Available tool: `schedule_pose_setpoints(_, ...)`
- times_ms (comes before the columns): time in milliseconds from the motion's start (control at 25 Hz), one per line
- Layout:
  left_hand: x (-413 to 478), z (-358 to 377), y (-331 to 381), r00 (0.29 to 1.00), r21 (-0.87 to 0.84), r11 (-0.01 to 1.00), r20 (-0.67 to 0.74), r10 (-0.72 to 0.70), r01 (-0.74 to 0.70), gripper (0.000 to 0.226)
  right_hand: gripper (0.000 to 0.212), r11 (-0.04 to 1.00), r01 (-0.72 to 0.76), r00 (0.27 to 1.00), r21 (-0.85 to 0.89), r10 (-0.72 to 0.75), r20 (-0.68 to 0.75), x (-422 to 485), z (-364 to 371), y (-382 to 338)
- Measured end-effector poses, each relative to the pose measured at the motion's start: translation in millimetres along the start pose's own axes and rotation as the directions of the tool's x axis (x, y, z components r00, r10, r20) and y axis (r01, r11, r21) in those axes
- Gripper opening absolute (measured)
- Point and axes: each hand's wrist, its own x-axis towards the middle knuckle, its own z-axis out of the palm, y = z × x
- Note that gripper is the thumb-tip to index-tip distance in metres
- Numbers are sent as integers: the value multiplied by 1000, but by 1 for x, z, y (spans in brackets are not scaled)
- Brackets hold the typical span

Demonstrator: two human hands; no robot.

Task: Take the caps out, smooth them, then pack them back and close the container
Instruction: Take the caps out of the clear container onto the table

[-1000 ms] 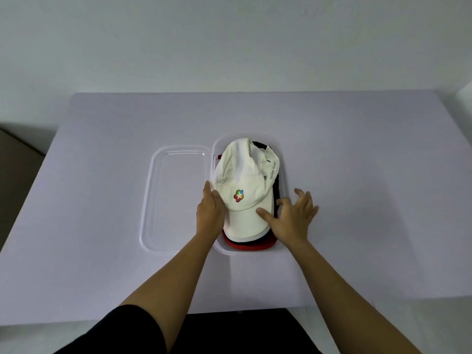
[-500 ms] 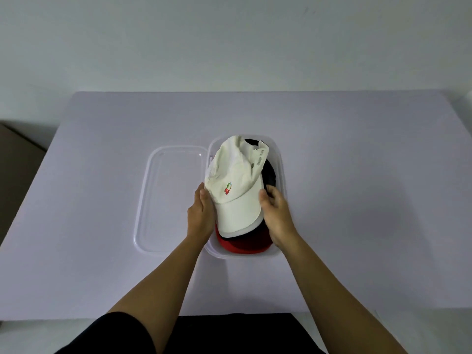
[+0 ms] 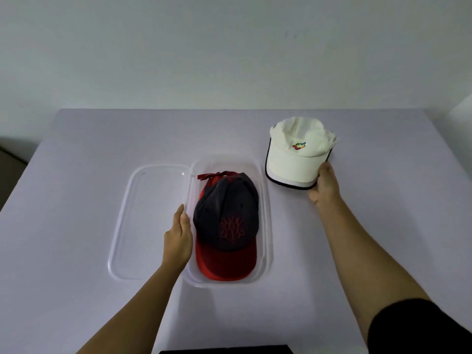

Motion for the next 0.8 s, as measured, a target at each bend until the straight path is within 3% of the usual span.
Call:
schedule_pose_setpoints(200, -4, -1, 4, 1000, -3, 1000, -10, -6, 6, 48, 33, 911, -118, 983, -396, 51, -176, 34, -20, 10)
schedule_pose_setpoints(320, -3, -1, 4, 1000, 13, 1000, -13, -11, 11, 48, 38, 875, -40, 998, -483, 12, -61, 39, -31, 8)
schedule_pose_setpoints(400, -2, -1, 2, 1000, 19, 1000, -12, -7, 7, 48, 61, 838, -43, 999, -544, 53, 2, 38, -37, 8)
schedule_pose_setpoints(480, -2, 0, 2, 1000, 21, 1000, -10, -2, 2, 49, 84, 716, -110, 994, -690, 62, -94, 40, -36, 6)
schedule_pose_setpoints(560, -2, 0, 2, 1000, 21, 1000, -13, -9, 9, 49, 82, 532, -121, 989, -838, -8, -147, 39, -28, 6)
schedule_pose_setpoints(600, -3, 0, 3, 1000, 22, 1000, -12, -12, 12, 49, 73, 467, -65, 990, -882, -79, -115, 34, -20, 7)
schedule_pose_setpoints(680, -4, 0, 5, 1000, 20, 1000, -8, -9, 9, 48, 51, 396, 209, 948, -894, -307, 86, 15, 3, 13)
schedule_pose_setpoints(760, -5, -1, 6, 1000, 18, 1000, -11, -11, 11, 48, 32, 278, 588, 770, -759, -480, 420, -17, 31, 25)
schedule_pose_setpoints(800, -5, -1, 6, 1000, 18, 1000, -8, -14, 14, 48, 27, 183, 718, 665, -672, -467, 583, -34, 43, 32)
